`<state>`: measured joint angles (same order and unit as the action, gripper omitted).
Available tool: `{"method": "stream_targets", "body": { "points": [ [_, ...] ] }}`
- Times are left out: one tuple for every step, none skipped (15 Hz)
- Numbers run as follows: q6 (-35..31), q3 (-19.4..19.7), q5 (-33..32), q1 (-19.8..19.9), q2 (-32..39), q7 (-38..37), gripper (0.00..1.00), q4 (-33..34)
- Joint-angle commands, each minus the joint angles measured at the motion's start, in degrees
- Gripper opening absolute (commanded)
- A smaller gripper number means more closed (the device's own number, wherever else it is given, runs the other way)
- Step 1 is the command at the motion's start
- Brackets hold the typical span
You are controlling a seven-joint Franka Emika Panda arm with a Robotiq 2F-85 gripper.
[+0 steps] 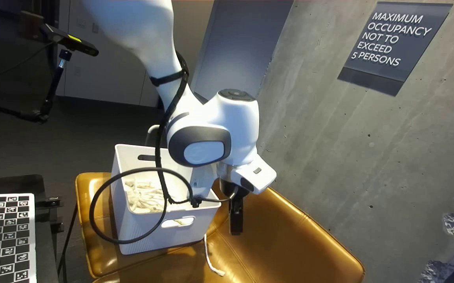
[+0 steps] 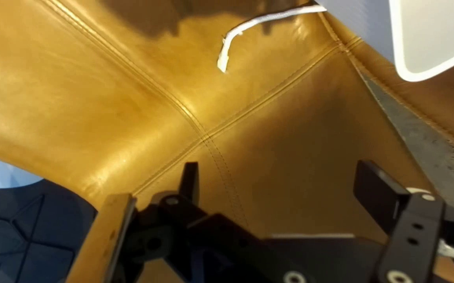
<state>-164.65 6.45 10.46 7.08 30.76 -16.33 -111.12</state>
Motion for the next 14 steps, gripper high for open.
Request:
{"method": "stream_targets", "body": {
  "points": [
    [-1.8,0.6,2.9,-0.7,6.8,-4.4,1.0,4.6],
    [-1.3,0.1,3.6,-0.3,8.5,-5.0,1.0,6.0],
    [-0.6,-0.2,4.3,0.0,10.1,-5.6,1.0,7.6],
    [0.0,-0.4,5.1,0.4,11.5,-6.1,1.0,9.2],
    [0.4,-0.5,5.8,0.6,12.8,-6.7,1.0,10.7],
    [1.1,-0.6,6.6,1.0,14.2,-7.2,1.0,12.4],
    [1.7,-0.5,7.3,1.2,15.6,-7.9,1.0,14.0],
    [2.6,-0.6,8.1,1.6,16.9,-8.6,1.0,15.5],
    [3.9,-1.0,8.9,2.1,18.1,-9.1,1.0,16.9],
    [5.7,-1.2,9.8,2.4,19.3,-9.9,1.0,18.5],
    [7.2,-1.1,10.3,2.5,20.4,-10.7,1.0,19.8],
    [8.7,-1.2,10.8,2.7,21.6,-11.3,1.0,21.2],
    [10.2,-1.4,11.3,3.0,22.8,-11.8,1.0,22.7],
    [11.5,-1.4,11.7,3.2,24.0,-12.2,1.0,24.1]
  ]
}}
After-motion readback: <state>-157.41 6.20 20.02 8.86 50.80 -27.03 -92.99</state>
